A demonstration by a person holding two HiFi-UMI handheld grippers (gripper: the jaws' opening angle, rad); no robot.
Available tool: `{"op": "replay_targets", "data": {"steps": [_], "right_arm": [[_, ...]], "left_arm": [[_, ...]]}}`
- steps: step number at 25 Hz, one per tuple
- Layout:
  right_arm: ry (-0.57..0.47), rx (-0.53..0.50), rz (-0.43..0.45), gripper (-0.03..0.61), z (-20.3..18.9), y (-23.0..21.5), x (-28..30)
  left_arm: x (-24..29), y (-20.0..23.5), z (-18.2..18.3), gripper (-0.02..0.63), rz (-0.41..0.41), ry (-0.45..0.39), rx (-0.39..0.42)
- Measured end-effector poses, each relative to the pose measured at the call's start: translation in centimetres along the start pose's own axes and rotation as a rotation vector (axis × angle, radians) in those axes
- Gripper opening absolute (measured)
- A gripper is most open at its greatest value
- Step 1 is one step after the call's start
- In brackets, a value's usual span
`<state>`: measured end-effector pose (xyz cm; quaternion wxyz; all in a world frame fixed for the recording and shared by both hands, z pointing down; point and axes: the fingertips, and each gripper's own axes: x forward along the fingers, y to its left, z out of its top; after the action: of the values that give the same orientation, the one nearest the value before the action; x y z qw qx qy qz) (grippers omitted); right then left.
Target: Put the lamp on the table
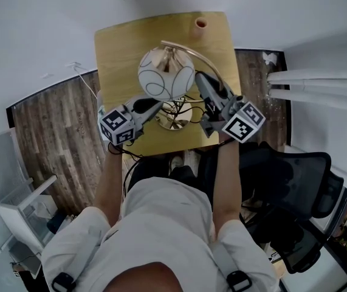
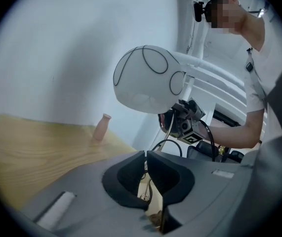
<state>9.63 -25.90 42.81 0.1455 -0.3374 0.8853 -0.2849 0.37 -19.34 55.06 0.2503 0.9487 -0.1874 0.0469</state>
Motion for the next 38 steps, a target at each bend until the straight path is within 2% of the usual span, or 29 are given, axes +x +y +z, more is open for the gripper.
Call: {"op": "replay_targets", "data": {"steps": [2, 13, 16, 38], "right_arm": [[0.002, -0.003, 0.002, -0.002, -0.1, 0.1, -0.1], [0.008, -0.023, -0.001, -0.002, -0.5, 0.7, -1.0], [0.008, -0.027, -0.002, -0.002, -0.6, 0.7, -1.4], [0.016, -0.084, 0.0, 0.0, -1.7, 2.0, -2.7]], "left_arm": [[-0.1, -0.8, 0.5, 0.0, -0.008, -0.007, 0.016], [-0.6, -6.7, 4.9, 0.0, -0.089, -0.074, 0.093], [-0.4, -7.9, 5.0, -0.002, -0.095, -0.055, 0.118], [-1.4, -12.3, 3.3, -0.002, -0.094, -0.047, 0.115]]}}
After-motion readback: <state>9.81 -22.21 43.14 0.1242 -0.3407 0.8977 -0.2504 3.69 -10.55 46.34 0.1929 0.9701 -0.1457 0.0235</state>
